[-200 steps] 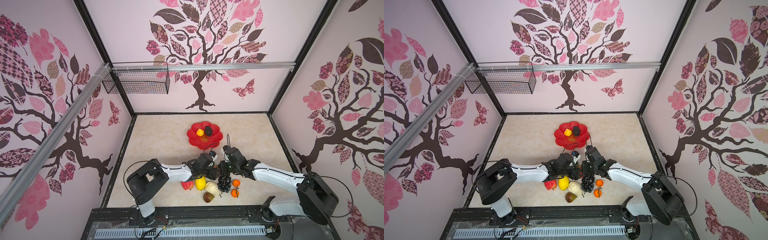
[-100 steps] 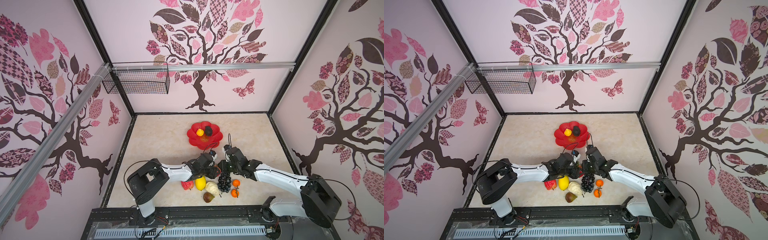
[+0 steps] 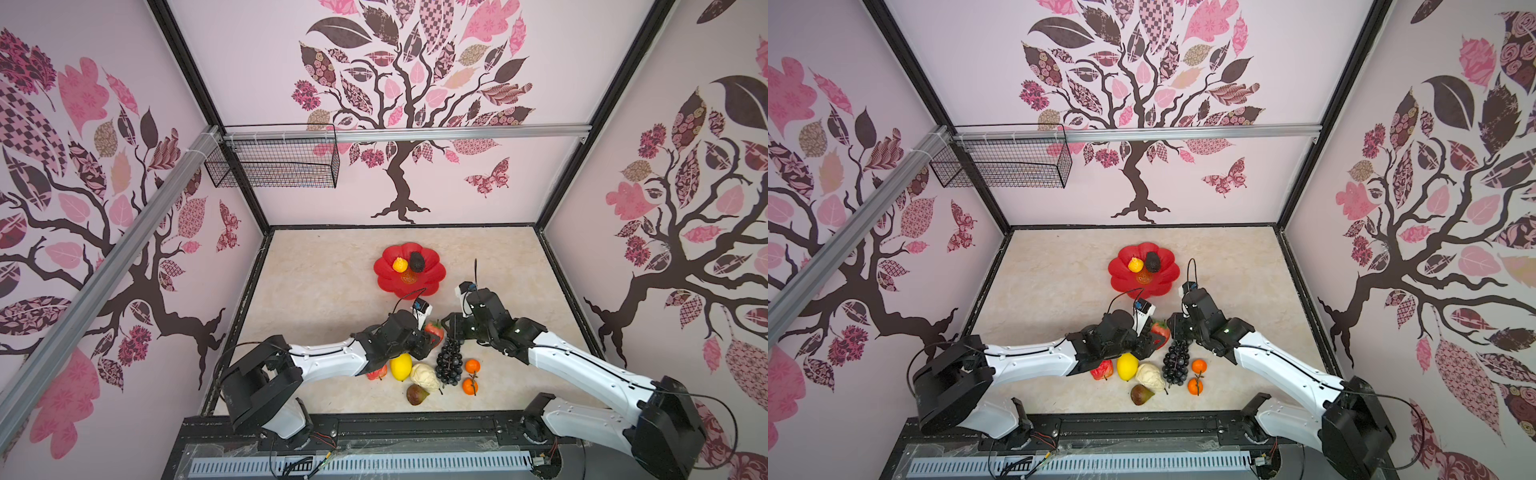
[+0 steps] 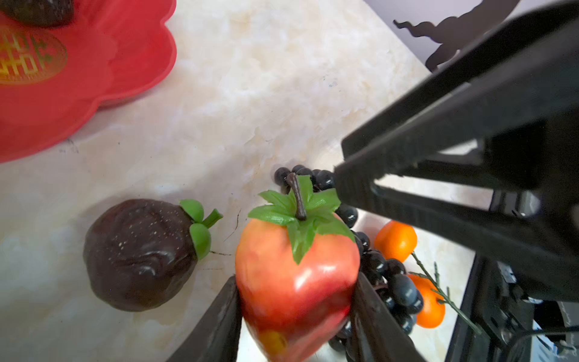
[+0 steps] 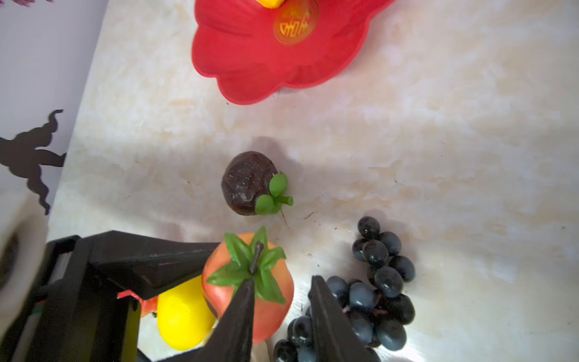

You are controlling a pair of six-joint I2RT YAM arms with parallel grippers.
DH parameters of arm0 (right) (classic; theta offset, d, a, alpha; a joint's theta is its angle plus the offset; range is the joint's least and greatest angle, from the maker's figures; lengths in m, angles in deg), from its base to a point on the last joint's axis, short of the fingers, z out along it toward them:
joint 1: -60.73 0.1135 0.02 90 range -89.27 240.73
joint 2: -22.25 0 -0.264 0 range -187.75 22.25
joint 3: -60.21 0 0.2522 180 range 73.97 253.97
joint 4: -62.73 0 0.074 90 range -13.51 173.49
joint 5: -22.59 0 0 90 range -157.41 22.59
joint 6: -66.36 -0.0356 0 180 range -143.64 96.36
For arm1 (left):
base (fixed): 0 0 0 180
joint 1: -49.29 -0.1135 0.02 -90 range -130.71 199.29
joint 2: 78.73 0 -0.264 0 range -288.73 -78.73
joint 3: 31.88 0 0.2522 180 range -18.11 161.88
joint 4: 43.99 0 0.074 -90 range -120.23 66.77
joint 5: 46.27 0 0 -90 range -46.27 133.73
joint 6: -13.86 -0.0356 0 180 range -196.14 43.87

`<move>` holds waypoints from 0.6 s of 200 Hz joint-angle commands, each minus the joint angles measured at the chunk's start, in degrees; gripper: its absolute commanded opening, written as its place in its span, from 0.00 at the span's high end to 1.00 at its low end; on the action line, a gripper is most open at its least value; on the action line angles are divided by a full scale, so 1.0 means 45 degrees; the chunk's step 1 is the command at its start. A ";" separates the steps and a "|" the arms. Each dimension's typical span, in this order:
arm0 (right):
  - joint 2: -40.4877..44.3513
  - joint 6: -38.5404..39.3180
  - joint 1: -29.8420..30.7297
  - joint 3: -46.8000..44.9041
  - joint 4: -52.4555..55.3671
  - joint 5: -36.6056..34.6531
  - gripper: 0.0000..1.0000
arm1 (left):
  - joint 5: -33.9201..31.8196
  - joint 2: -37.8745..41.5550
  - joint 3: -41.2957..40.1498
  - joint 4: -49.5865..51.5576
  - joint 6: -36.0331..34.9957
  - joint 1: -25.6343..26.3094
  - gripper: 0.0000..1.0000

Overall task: Arrange fruit in a fruit bowl
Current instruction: Pick up the fruit from the center of the table, then place the fruit in the fruit bowl.

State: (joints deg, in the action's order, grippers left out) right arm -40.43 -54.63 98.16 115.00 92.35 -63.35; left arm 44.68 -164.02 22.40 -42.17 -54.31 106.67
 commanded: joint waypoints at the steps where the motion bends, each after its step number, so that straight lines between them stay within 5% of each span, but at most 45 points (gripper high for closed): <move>1: 0.0803 0.0066 0.0062 0.0770 0.0889 0.0417 0.66 | -0.0638 0.0619 -0.0558 -0.0714 -0.0916 0.0172 0.61; 120: 0.0354 -0.0552 0.0298 0.1098 0.0678 0.1537 0.73 | -0.0665 0.1445 -0.0957 -0.1095 -0.1412 0.0509 0.62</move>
State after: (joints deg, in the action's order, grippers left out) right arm -37.63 -56.35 99.18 118.00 94.36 -56.86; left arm 41.42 -158.58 19.58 -45.21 -59.38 108.40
